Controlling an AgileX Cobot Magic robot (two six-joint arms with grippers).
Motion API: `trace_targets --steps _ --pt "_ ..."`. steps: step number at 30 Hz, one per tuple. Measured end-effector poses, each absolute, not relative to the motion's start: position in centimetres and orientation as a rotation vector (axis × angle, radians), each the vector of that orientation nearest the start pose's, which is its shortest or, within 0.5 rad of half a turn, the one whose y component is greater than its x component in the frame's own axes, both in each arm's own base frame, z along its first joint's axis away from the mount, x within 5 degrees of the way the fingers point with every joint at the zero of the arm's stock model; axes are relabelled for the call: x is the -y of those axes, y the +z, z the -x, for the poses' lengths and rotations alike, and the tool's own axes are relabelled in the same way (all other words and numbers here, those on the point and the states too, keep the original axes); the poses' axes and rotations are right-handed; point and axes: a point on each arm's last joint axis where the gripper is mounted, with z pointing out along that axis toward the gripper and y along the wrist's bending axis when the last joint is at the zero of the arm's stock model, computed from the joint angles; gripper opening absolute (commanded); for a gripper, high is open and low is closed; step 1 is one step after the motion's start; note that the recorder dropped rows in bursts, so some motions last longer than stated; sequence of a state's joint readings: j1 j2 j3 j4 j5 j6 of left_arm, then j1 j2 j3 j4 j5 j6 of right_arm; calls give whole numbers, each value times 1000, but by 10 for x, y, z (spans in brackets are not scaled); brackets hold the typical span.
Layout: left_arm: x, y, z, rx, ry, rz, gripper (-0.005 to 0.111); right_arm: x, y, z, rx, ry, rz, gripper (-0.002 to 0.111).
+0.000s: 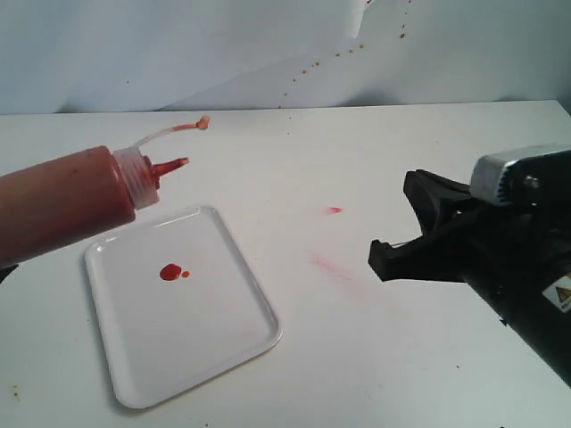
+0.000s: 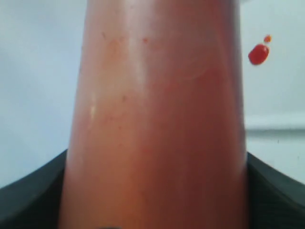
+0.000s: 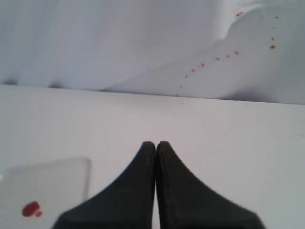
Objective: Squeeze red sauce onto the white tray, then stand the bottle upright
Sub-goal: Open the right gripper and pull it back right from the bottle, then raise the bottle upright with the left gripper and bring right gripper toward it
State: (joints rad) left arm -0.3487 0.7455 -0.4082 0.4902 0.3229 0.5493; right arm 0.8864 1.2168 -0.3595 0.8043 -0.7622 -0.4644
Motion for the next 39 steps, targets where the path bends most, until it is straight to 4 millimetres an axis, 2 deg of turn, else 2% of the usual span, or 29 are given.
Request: trace_targets --steps 3,6,13,16,19,22,25,26,29,35,39 --pt "45 263 -142 -1688 400 -1134 0 -132 228 -163 -1629 460 165 0" --pt "51 272 -144 -1650 267 -967 0 -132 232 -163 -1587 488 146 0" --pt "53 284 -147 -1622 72 -681 0 -142 238 -157 -1497 522 305 0" --pt "53 285 -147 -1591 3 -578 0 -143 240 -157 -1493 555 286 1" --pt "54 281 -145 -1543 -71 -497 0 -143 242 -157 -1478 576 263 12" --pt "59 273 -145 -1491 -177 -462 0 -144 243 -157 -1459 576 277 32" --pt "69 265 -148 -1434 -299 -469 0 -145 243 -156 -1451 573 293 63" --pt "72 261 -151 -1426 -337 -480 0 -145 244 -156 -1449 571 296 79" --pt "82 252 -159 -1417 -416 -509 0 -145 244 -156 -1444 571 294 106" --pt "100 230 -178 -1378 -576 -535 0 -144 244 -156 -1440 561 300 105" --pt "111 203 -192 -1456 -637 -590 0 -150 246 -153 -1416 620 343 105"
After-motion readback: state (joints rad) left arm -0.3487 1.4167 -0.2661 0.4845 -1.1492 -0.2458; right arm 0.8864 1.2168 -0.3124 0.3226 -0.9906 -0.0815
